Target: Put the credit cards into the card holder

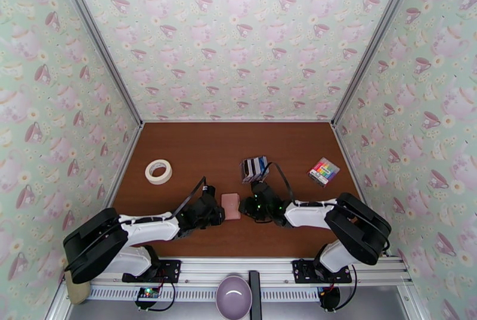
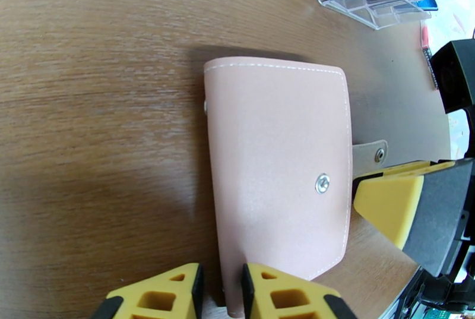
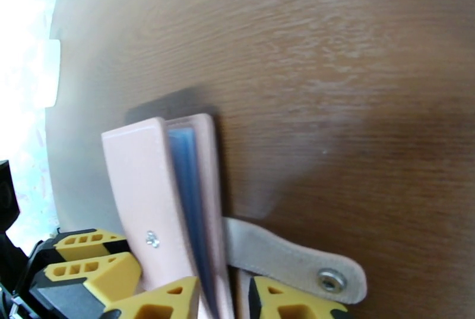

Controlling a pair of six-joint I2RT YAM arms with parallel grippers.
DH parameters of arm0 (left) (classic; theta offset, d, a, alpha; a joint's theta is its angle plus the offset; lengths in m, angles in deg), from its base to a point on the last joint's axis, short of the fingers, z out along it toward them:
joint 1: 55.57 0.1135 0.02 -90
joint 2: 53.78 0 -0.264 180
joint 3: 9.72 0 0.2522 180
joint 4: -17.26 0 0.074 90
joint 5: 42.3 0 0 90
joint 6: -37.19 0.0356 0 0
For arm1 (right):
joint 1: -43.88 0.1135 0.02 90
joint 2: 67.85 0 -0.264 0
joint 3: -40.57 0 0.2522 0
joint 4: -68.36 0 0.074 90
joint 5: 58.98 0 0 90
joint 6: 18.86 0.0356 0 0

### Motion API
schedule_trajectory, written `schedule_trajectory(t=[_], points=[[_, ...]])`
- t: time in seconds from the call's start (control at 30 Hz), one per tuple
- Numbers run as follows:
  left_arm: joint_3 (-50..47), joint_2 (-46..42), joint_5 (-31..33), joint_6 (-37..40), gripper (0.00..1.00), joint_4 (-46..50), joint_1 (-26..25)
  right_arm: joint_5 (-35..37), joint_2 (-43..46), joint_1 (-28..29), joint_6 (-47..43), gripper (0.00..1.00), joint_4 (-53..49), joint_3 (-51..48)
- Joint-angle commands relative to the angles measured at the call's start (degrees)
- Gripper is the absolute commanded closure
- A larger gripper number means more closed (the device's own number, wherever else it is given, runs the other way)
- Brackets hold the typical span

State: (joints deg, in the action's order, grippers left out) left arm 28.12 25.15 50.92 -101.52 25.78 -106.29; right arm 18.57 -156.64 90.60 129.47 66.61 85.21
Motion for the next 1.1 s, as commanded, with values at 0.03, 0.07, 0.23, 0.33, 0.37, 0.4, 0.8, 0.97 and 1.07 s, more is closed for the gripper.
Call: schedule_trajectory(t=[0.03, 0.07, 0.23, 0.33, 0.37, 0.4, 0.8, 0.97, 1.07], points=[[-1.6, 1.5, -0.9, -0.7, 0.74, 1.0, -0.1, -1.2, 1.9, -0.4, 0.6, 0.68, 2.3, -0.6], [-1.7, 1.4, -0.9, -0.7, 0.74, 1.0, -0.1, -1.3, 2.0, -0.4, 0.4, 0.67, 2.2, -0.5], [-1.7, 1.3, -0.8, -0.5, 0.74, 1.2, 0.2, -1.5, 1.0, -0.6, -0.3, 0.66, 2.1, 0.7], [-1.4, 1.1, -0.8, -0.2, 0.73, 1.6, 0.6, -2.4, -0.4, -1.0, -0.4, 0.66, 3.3, 1.2], [-1.4, 1.0, -0.8, 0.0, 0.72, 1.9, 0.8, -2.7, -0.9, -1.2, -0.4, 0.66, 3.8, 1.4], [-1.5, 0.8, -0.8, 0.1, 0.72, 2.1, 1.0, -3.0, -1.3, -1.3, -0.6, 0.66, 4.1, 1.5], [-1.8, -1.1, -1.6, 1.0, 0.76, 3.4, 2.7, -4.6, -3.2, -1.4, -1.4, 0.65, 4.8, 3.7], [-1.5, -1.1, -1.9, 1.6, 0.78, 3.7, 3.4, -4.9, -3.8, -1.4, -1.4, 0.65, 4.9, 3.8], [-1.5, -1.0, -2.2, 1.7, 0.79, 3.5, 3.6, -5.0, -4.0, -1.4, -1.4, 0.65, 5.1, 3.8]])
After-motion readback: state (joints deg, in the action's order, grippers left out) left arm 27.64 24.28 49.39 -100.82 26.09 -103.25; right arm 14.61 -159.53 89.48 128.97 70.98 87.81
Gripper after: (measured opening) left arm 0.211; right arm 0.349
